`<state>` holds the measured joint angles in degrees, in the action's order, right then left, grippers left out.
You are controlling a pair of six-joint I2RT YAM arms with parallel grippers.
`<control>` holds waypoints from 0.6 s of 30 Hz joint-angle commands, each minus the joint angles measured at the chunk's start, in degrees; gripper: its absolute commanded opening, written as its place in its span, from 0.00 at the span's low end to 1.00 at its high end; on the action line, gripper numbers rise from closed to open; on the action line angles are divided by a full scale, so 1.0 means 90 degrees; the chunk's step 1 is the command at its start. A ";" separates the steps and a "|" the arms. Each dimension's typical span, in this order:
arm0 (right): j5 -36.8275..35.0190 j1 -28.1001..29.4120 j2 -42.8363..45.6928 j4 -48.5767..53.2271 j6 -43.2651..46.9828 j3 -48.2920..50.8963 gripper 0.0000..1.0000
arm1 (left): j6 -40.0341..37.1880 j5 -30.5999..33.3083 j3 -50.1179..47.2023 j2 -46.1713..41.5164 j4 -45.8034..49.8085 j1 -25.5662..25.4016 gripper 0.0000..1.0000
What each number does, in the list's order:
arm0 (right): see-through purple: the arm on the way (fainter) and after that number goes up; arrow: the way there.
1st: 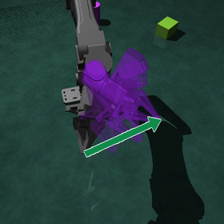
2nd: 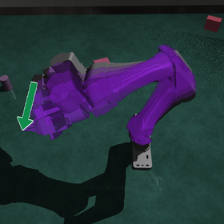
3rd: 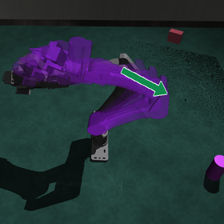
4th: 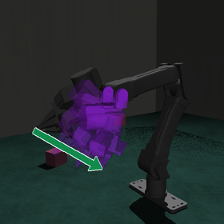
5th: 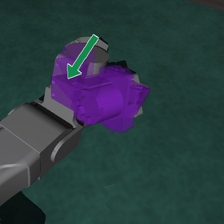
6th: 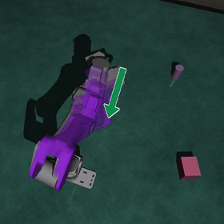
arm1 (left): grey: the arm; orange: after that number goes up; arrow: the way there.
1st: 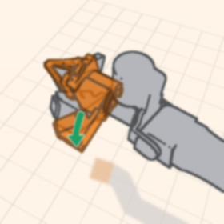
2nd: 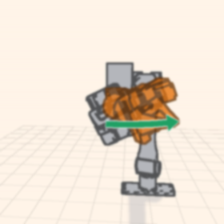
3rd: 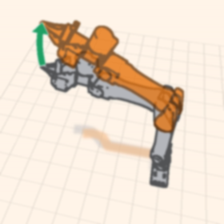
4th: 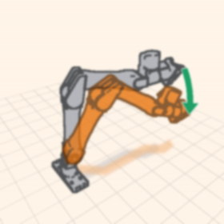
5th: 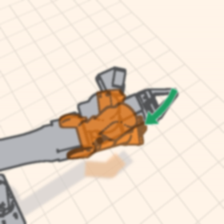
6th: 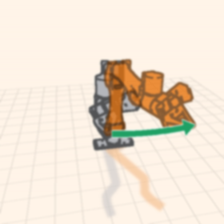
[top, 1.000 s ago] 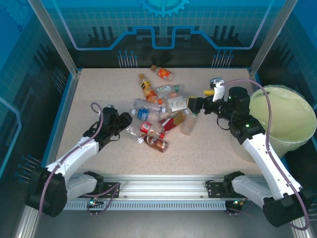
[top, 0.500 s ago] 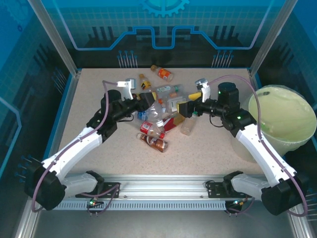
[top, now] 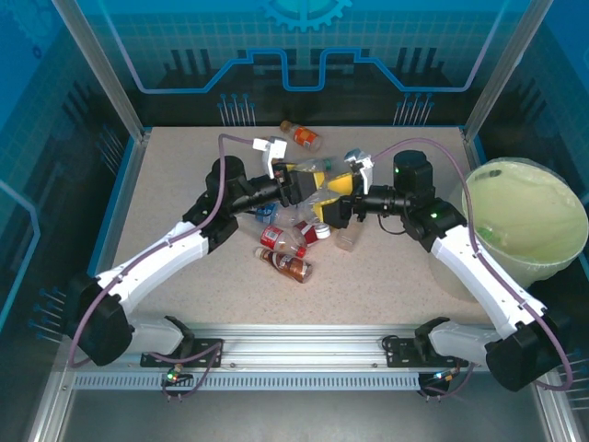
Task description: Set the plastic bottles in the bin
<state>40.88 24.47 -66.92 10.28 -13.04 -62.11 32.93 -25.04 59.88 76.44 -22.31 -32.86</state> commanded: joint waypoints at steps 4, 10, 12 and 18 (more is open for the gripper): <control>-0.0022 0.0286 -0.0232 0.0122 0.0158 -0.0482 0.99 | 0.0100 -0.0003 0.0310 0.0149 -0.0420 -0.0080 0.48; -0.0573 0.0318 -0.0536 0.0782 0.0128 -0.0736 0.87 | -0.0074 0.1001 0.0303 0.0110 0.0003 -0.0247 0.47; -0.0543 0.0374 -0.0594 0.0757 0.0097 -0.0741 0.87 | -0.0029 0.1082 0.0295 0.0119 -0.0009 -0.0266 0.47; -0.0814 0.0465 -0.0629 0.0840 0.0130 -0.0824 0.64 | 0.0024 0.1157 0.0319 0.0166 0.0040 -0.0266 0.47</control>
<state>35.33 27.75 -72.73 16.21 -12.05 -67.29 33.06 -17.04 60.62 77.84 -21.85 -35.00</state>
